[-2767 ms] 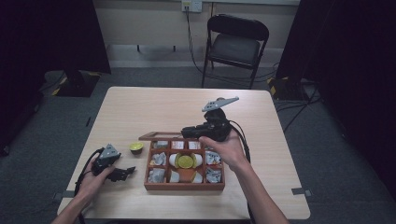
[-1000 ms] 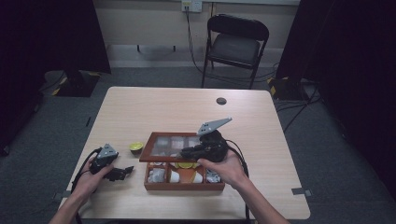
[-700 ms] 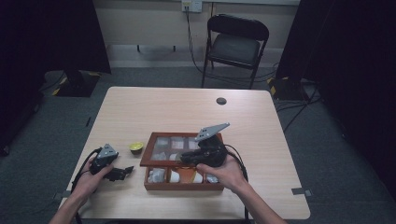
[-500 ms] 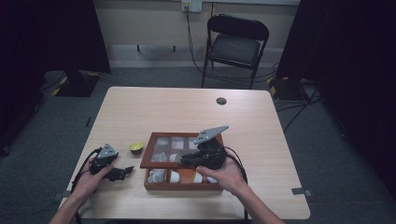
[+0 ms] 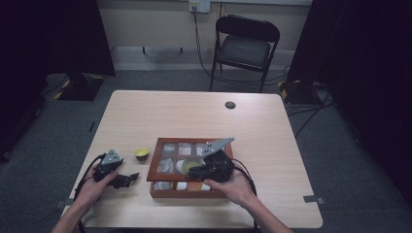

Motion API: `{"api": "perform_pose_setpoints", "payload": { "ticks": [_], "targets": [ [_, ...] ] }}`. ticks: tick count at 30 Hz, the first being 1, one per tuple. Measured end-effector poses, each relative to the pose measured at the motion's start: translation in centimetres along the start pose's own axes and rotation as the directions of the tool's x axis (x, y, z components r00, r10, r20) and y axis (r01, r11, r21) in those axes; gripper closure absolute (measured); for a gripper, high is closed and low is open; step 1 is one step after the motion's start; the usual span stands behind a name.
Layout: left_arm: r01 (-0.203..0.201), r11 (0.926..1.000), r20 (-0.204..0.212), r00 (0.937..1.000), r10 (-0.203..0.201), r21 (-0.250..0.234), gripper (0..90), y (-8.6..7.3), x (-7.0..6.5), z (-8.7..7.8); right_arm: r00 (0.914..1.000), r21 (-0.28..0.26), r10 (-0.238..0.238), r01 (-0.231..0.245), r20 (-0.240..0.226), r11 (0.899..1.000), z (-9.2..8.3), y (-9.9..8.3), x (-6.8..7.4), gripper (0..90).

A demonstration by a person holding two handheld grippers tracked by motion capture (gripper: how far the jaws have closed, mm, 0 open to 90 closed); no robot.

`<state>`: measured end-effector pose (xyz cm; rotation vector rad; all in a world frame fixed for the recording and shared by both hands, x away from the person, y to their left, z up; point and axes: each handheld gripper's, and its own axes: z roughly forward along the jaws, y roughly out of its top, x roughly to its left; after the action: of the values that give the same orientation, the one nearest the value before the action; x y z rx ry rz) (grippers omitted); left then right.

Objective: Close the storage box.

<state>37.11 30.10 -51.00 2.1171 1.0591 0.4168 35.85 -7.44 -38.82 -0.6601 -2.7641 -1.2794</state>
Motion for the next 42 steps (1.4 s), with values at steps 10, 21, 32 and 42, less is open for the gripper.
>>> {"api": "perform_pose_setpoints", "payload": {
  "ticks": [10,21,32,42],
  "targets": [
    [0.000,1.0000,0.000,1.0000,0.000,0.000,8.8,0.0,0.0,0.0,1.0000,0.051,-0.006,0.006,-0.002,0.999,1.5,-1.5,0.2,81.4],
    [0.000,1.0000,-0.001,1.0000,0.000,0.000,8.8,0.0,0.0,0.0,0.9999,0.083,-0.010,0.010,-0.006,0.996,3.0,-2.6,0.2,81.4],
    [0.000,1.0000,-0.001,1.0000,0.000,0.000,8.8,0.0,0.0,0.0,0.9999,0.001,0.014,-0.014,0.009,1.000,1.9,-3.2,-0.1,71.1],
    [0.000,1.0000,-0.001,1.0000,0.000,0.000,8.8,0.0,0.0,0.0,0.9789,-0.123,0.140,-0.123,0.148,0.985,-1.7,-5.6,-1.9,50.5]
  ]
}}
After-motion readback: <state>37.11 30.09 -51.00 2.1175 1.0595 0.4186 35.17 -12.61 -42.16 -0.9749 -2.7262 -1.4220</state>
